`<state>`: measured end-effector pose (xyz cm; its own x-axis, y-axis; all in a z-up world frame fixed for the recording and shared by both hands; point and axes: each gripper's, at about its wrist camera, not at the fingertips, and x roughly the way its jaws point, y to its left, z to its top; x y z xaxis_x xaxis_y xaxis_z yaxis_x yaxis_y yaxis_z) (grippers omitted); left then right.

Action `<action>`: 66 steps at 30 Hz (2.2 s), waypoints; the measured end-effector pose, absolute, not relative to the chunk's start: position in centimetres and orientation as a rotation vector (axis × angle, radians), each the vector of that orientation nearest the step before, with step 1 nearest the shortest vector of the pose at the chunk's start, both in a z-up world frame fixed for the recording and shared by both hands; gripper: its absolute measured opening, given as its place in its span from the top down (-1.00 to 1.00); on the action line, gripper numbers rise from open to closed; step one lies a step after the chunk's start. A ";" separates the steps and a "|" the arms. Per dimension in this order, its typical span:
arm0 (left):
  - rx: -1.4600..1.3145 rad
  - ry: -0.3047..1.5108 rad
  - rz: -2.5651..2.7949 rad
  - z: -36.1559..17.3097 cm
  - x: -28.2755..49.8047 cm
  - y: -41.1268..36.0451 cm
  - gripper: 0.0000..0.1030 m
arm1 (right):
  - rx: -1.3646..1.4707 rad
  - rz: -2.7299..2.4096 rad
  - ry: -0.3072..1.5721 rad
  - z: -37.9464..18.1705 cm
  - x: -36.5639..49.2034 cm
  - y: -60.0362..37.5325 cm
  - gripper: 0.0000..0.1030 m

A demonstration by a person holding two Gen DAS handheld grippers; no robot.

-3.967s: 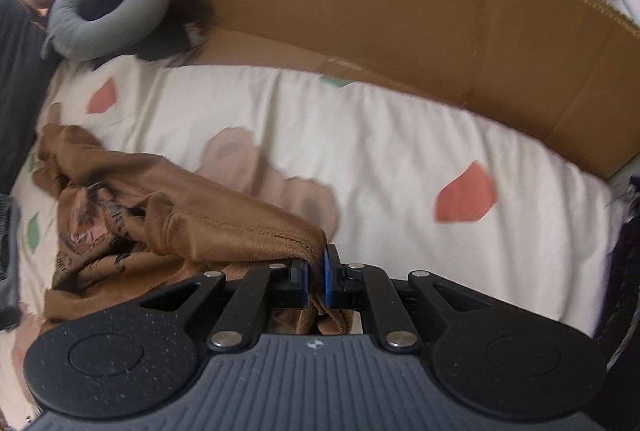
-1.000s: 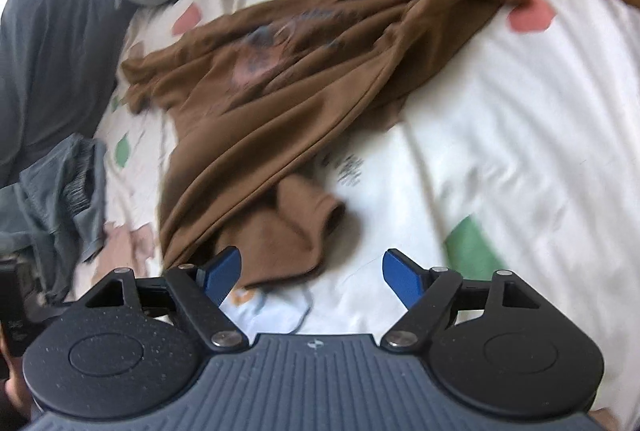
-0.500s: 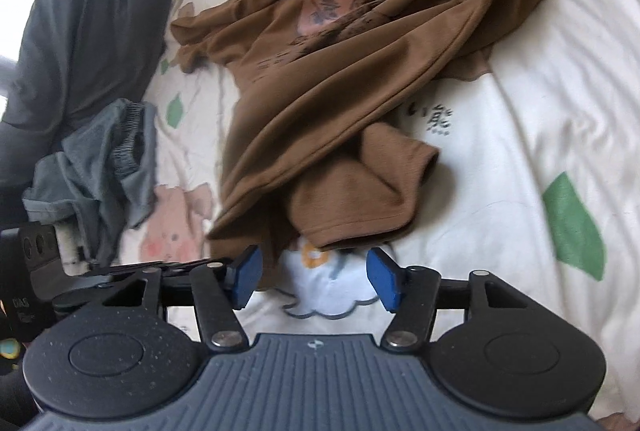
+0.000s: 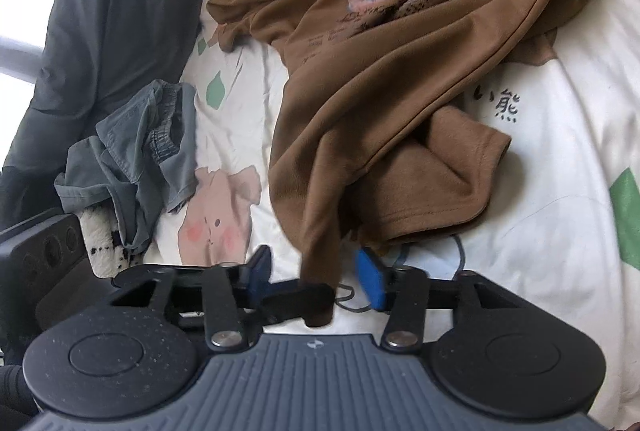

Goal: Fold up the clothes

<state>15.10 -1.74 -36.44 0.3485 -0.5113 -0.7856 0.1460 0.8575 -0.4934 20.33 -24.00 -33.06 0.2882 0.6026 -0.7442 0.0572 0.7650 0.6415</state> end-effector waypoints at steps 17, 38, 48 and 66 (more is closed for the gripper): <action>-0.415 1.129 -0.423 -34.9 15.7 -0.5 0.30 | 0.584 0.346 1.237 -33.0 20.4 -25.5 0.97; -0.467 1.156 -0.149 -37.3 20.2 5.0 0.15 | 0.430 0.011 1.090 -31.1 23.2 -37.0 0.98; -0.450 1.187 -0.104 -39.0 22.0 5.2 0.12 | 0.398 -0.122 1.037 -30.9 24.8 -41.4 0.98; -0.486 1.216 -0.161 -42.2 24.2 2.3 0.05 | 0.386 -0.376 0.985 -32.6 26.7 -48.3 0.99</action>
